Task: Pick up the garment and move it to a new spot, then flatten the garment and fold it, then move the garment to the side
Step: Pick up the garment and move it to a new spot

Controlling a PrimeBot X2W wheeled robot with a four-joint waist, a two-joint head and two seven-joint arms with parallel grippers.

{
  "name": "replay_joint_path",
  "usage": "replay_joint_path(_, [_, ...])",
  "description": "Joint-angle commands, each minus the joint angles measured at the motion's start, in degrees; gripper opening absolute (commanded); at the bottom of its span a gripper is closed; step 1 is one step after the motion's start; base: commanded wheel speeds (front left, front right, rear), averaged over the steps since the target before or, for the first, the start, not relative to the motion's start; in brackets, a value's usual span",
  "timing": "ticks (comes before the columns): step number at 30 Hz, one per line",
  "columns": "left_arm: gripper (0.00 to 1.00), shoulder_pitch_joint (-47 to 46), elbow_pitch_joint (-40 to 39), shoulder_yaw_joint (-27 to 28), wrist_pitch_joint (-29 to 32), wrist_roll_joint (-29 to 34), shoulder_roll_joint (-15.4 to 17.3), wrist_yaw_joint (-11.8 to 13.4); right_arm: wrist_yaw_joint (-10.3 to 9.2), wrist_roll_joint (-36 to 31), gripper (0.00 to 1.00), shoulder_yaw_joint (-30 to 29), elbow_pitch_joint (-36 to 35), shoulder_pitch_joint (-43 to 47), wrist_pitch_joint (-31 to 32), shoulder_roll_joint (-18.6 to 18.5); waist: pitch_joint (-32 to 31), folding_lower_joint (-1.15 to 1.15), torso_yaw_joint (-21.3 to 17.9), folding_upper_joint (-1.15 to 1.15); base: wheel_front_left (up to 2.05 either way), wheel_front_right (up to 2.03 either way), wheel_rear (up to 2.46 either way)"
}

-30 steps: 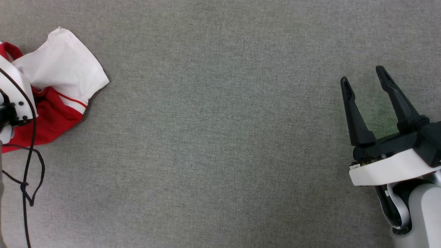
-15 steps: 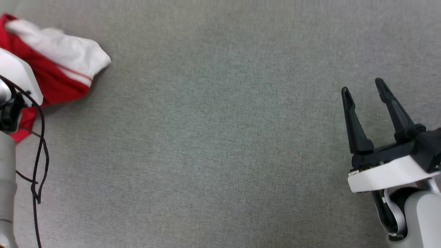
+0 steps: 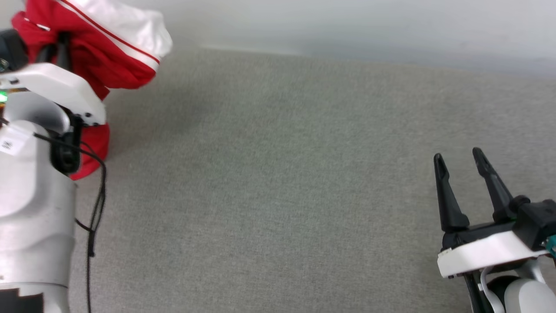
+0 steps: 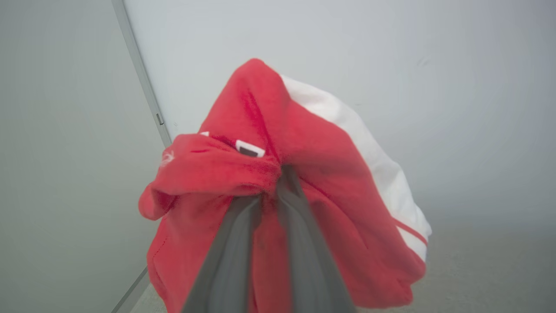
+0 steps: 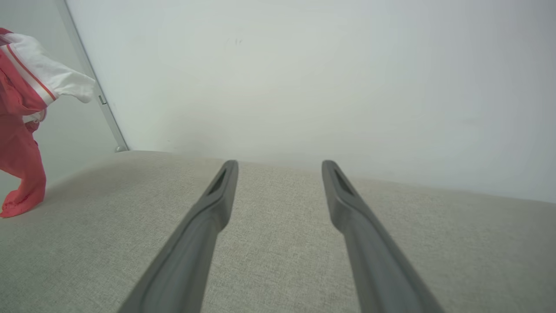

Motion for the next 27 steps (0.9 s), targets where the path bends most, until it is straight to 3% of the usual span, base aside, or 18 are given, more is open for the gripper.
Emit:
replay_joint_path(1, [0.0,0.77,-1.14,-0.34,-1.24,-0.36,-0.88,-0.3,-0.02,-0.04,1.0,-0.28,-0.01,1.09,0.05,0.33,-3.06,0.0,-1.55,0.0,0.0,0.0,0.0])
replay_joint_path(13, [0.0,12.33,-13.54,-3.57,-5.7,-2.38,-8.06,-0.75,-0.01,0.18,1.0,-0.97,-0.75,5.84,1.43,1.23,-9.51,0.0,-10.41,0.0,0.0,0.0,0.0])
replay_joint_path(20, [0.0,20.05,-22.62,-9.9,-4.42,-2.47,-13.7,-1.57,-0.01,0.53,1.0,-1.94,-2.37,7.43,2.32,1.29,-9.47,0.0,-15.39,0.0,0.0,0.0,0.0])
replay_joint_path(27, [0.0,26.83,-24.58,-18.78,-2.55,-4.55,-17.41,-3.03,-0.01,1.78,1.0,-3.19,-2.77,8.1,2.23,1.32,-7.47,0.0,-18.1,0.0,0.0,0.0,0.0])
